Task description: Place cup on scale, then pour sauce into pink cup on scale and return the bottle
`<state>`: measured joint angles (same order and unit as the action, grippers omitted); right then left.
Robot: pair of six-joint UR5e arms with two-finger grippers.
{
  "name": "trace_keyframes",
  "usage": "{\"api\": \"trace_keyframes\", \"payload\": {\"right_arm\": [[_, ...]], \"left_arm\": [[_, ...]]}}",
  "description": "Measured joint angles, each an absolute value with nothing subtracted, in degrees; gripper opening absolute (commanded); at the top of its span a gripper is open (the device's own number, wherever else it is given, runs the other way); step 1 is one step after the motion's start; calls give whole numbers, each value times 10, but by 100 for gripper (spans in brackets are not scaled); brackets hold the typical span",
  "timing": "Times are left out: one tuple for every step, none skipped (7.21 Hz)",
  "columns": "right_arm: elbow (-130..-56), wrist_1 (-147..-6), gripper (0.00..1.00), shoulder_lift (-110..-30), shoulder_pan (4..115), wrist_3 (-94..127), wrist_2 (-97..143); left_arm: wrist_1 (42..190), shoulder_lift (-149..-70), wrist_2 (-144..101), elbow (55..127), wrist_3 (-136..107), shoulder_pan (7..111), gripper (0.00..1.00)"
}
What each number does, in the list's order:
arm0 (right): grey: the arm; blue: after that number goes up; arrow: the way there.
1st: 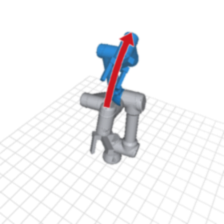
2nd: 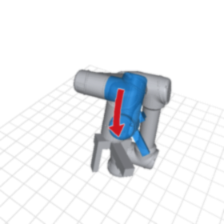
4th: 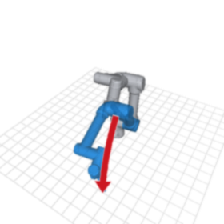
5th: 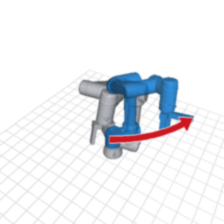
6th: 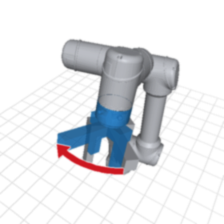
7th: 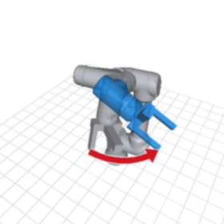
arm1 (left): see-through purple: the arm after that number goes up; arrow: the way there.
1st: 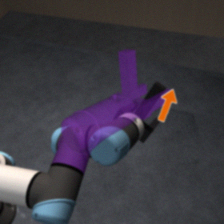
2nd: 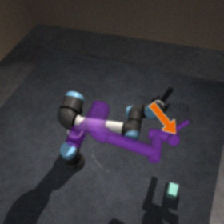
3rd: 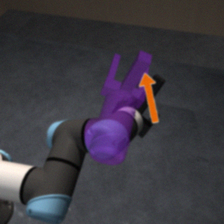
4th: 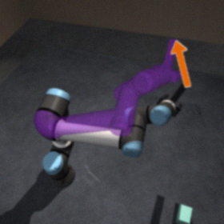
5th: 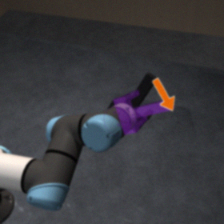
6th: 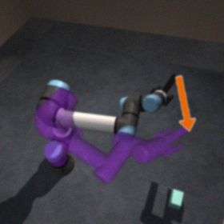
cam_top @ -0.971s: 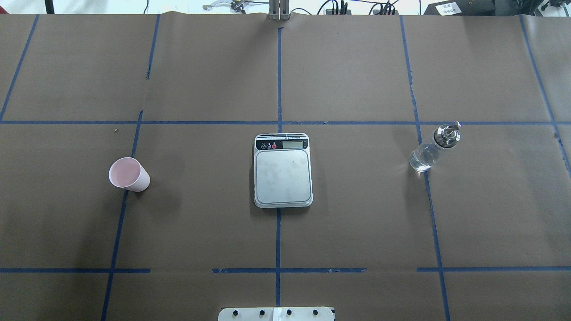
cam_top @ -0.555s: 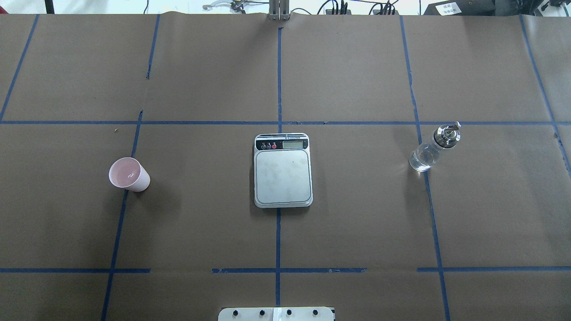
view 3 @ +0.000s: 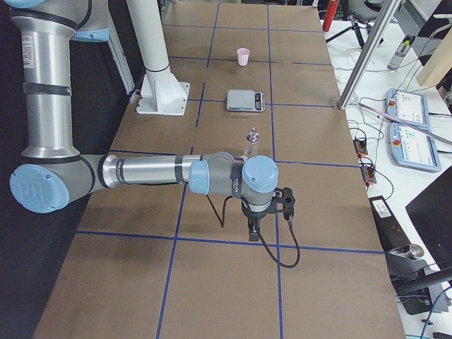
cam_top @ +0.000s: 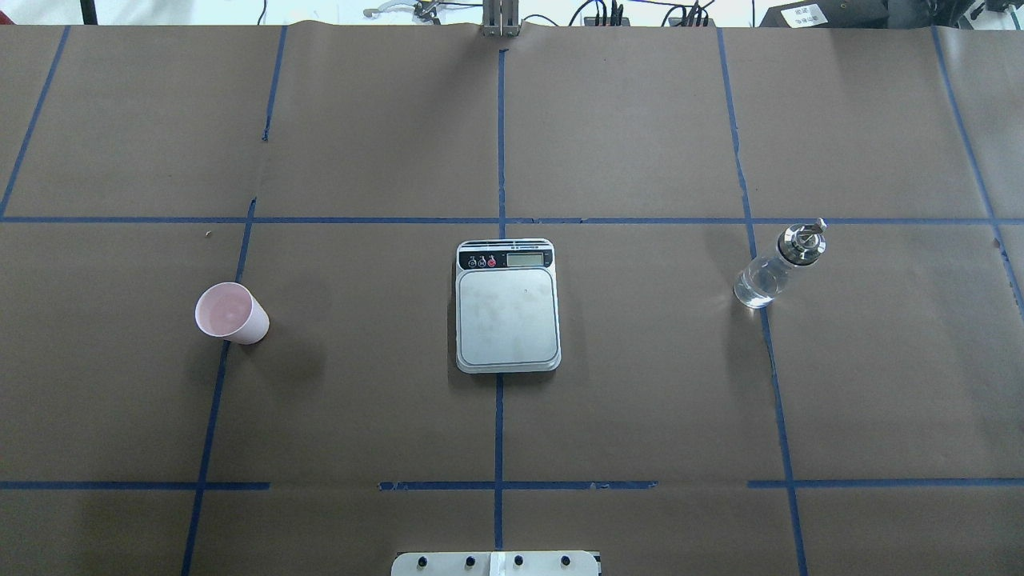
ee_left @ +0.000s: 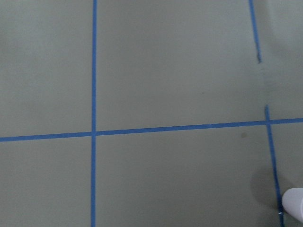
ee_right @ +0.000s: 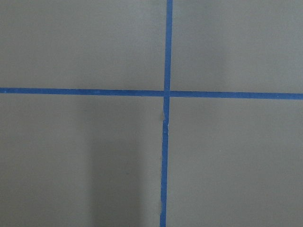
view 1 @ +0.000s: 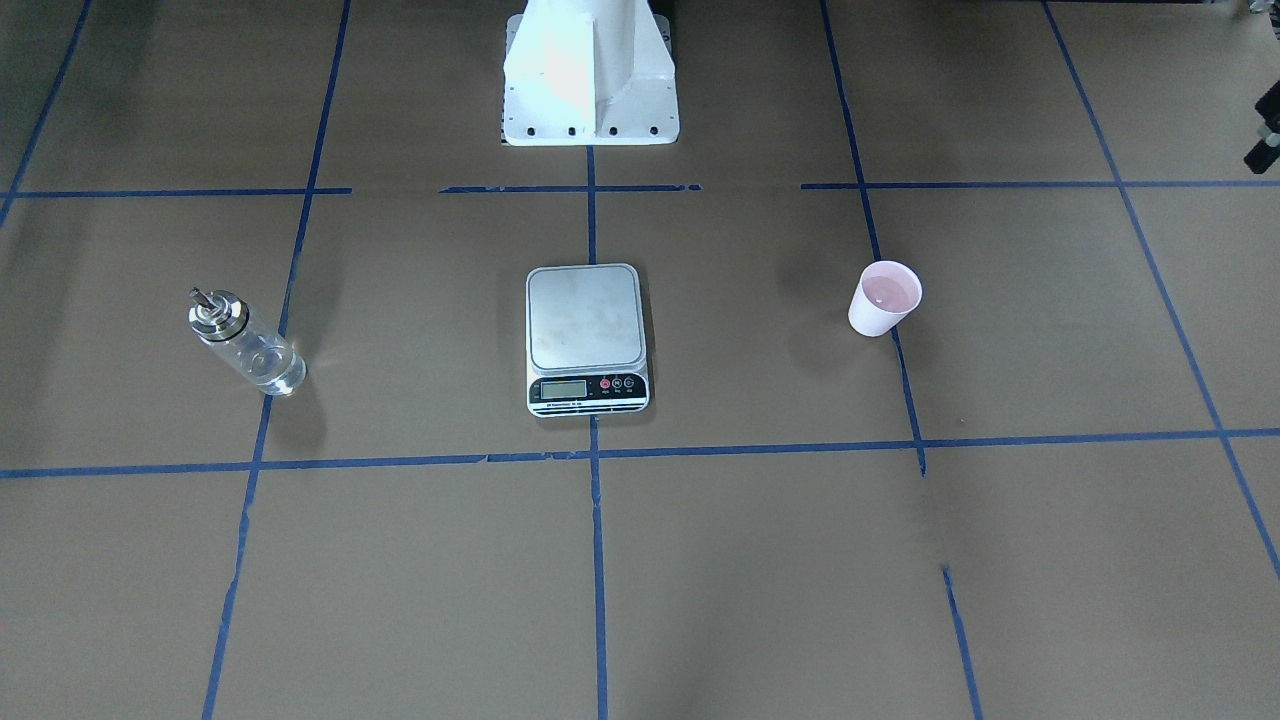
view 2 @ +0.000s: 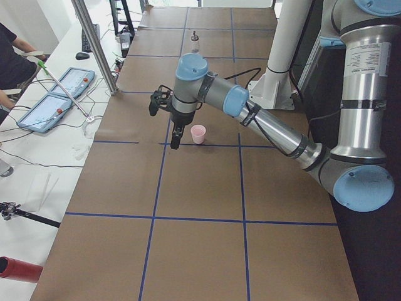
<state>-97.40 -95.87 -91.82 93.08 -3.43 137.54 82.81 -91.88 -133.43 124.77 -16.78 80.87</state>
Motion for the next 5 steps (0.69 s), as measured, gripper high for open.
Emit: {"api": "trace_keyframes", "payload": {"right_arm": [[-975,-958,100,-917,931,-34,1376],[-975,-958,100,-915,931,-34,1376],[-974,-958,100,-914,931,-34,1375],[-974,-958,100,-913,931,-34,1374],[-974,-958,100,-913,931,-32,1373]], "left_arm": [[838,-943,-1335,1248,-182,772,100],[855,-962,-1335,1247,-215,740,100],[871,-982,-1336,1240,-272,716,100],[880,-1003,-1332,1227,-343,684,100],[884,-1015,-1304,1214,-414,635,100]]}}
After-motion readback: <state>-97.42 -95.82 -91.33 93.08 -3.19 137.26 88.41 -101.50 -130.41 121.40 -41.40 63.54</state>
